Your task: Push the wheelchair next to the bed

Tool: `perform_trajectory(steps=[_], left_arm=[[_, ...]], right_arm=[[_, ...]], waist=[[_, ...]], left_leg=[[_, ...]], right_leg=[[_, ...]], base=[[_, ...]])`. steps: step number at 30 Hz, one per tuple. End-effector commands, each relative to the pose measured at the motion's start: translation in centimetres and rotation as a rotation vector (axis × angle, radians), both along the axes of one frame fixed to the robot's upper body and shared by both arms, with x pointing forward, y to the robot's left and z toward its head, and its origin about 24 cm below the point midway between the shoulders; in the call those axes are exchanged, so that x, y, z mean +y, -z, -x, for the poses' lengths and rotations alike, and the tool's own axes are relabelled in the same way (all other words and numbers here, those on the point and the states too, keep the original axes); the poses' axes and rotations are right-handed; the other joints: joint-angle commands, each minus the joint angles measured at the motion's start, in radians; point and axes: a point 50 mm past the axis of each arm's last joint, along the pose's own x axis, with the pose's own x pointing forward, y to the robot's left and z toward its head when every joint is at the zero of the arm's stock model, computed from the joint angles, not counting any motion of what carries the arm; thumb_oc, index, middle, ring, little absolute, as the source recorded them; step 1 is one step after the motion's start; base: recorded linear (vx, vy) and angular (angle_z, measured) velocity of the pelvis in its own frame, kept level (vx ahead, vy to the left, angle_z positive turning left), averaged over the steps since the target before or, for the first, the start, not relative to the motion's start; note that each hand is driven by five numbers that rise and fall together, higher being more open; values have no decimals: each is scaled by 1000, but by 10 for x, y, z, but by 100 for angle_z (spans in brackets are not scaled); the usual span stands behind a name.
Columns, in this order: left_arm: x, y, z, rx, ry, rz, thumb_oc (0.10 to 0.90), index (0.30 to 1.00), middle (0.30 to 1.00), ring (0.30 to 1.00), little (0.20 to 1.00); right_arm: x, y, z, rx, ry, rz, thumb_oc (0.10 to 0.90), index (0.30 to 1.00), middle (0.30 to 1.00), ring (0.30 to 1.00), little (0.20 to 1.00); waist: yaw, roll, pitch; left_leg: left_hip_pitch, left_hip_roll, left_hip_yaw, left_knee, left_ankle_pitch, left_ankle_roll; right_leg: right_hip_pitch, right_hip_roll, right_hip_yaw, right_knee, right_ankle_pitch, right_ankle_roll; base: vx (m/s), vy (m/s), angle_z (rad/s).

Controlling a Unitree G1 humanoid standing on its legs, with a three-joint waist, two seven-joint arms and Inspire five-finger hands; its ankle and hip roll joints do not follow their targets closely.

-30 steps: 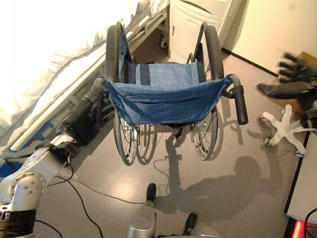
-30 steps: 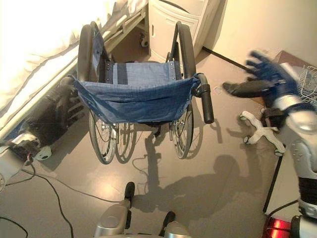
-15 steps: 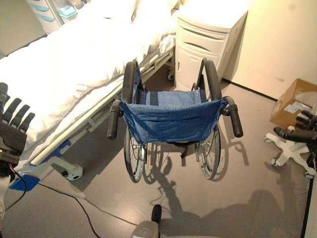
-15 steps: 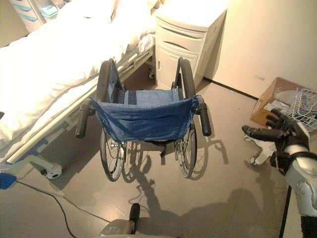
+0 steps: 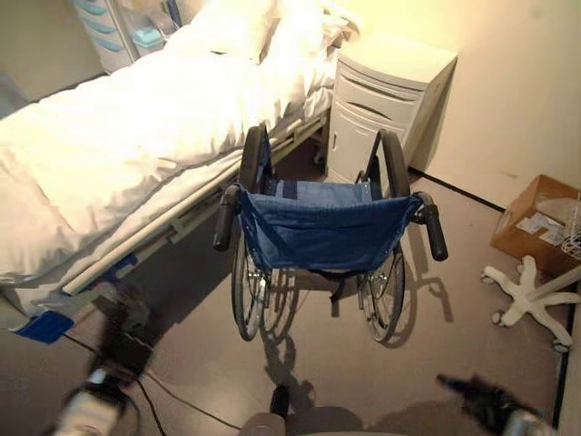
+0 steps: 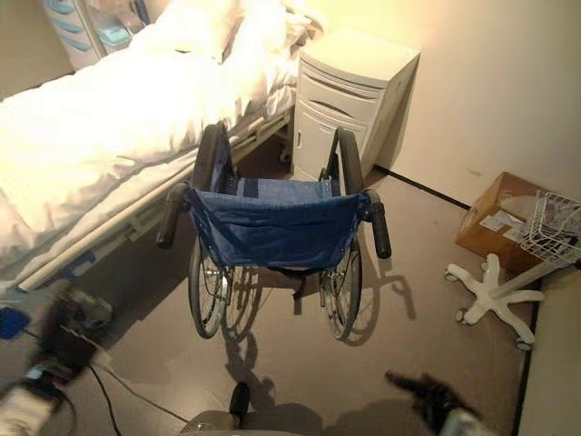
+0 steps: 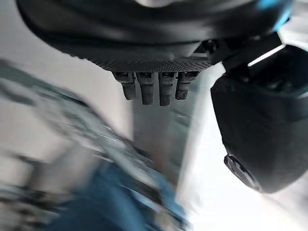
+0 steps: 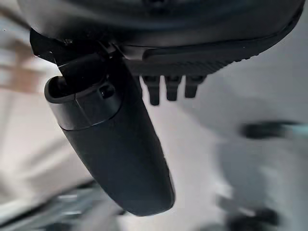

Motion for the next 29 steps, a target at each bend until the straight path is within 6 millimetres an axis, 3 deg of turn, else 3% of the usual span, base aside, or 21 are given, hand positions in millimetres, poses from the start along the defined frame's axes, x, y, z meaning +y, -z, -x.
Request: perform_trajectory(steps=[1, 3, 6, 7, 9, 11, 15, 19, 22, 29], left_arm=[[3, 11, -4, 34, 6, -103, 800, 900, 900, 900, 900], [-14, 41, 13, 174, 37, -111, 800, 900, 900, 900, 900], [-45, 68, 26, 290, 73, -95, 800, 900, 900, 900, 900], [-47, 69, 26, 301, 80, -100, 800, 900, 900, 900, 900], [-73, 88, 44, 463, 165, -45, 800, 900, 900, 900, 900], [-79, 94, 56, 545, 232, -56, 800, 900, 900, 900, 900], [-76, 97, 63, 650, 328, -144, 800, 900, 900, 900, 900], [-84, 99, 61, 660, 381, -143, 800, 900, 900, 900, 900], [-96, 104, 71, 717, 456, -105, 800, 900, 900, 900, 900], [-94, 104, 74, 734, 462, -75, 800, 900, 900, 900, 900]], right_arm=[[-19, 2, -2, -7, 50, 140, 800, 900, 900, 900, 900], [-7, 20, 18, 119, 38, 142, 800, 900, 900, 900, 900], [13, 33, 33, 228, -1, 107, 800, 900, 900, 900, 900], [15, 34, 33, 234, -13, 103, 800, 900, 900, 900, 900], [42, 42, 38, 291, -193, -14, 800, 900, 900, 900, 900], [53, 45, 39, 287, -252, -82, 800, 900, 900, 900, 900], [63, 46, 38, 272, -431, -176, 800, 900, 900, 900, 900], [56, 47, 43, 272, -438, -138, 800, 900, 900, 900, 900], [51, 48, 48, 302, -407, -110, 800, 900, 900, 900, 900], [49, 47, 38, 269, -483, -78, 800, 900, 900, 900, 900]], waist=[[16, 41, -26], [18, 47, -24], [19, 52, -23], [19, 52, -23], [14, 52, -23], [9, 51, -25], [-11, 45, -31], [-18, 43, -38], [-19, 48, -42], [-20, 60, -49]], left_leg=[[129, 52, 10, 10, -121, -66], [131, 49, 12, 10, -127, -61], [134, 48, 15, 10, -132, -56], [135, 48, 16, 10, -133, -55], [135, 46, 21, 10, -137, -51], [134, 47, 22, 10, -138, -49], [134, 49, 35, 10, -143, -46], [135, 50, 40, 10, -147, -46], [140, 49, 40, 10, -151, -43], [146, 43, 35, 10, -155, -39]], right_leg=[[-107, 6, 3, 32, 102, 13], [-107, 5, 4, 30, 107, 15], [-108, 2, 8, 26, 116, 17], [-108, 2, 8, 26, 117, 17], [-112, -2, 11, 26, 121, 19], [-116, -3, 11, 30, 120, 19], [-125, 3, 23, 38, 113, 15], [-126, 10, 26, 36, 111, 13], [-123, 15, 27, 38, 110, 9], [-119, 15, 31, 41, 103, 4]], base=[[0, 0, 0], [20, 33, 0], [0, 0, 0], [21, 4, 5], [13, -8, 15], [2, -13, 11], [-1, -4, 1], [-8, -1, 5], [-8, 4, -12], [4, 14, -6]])
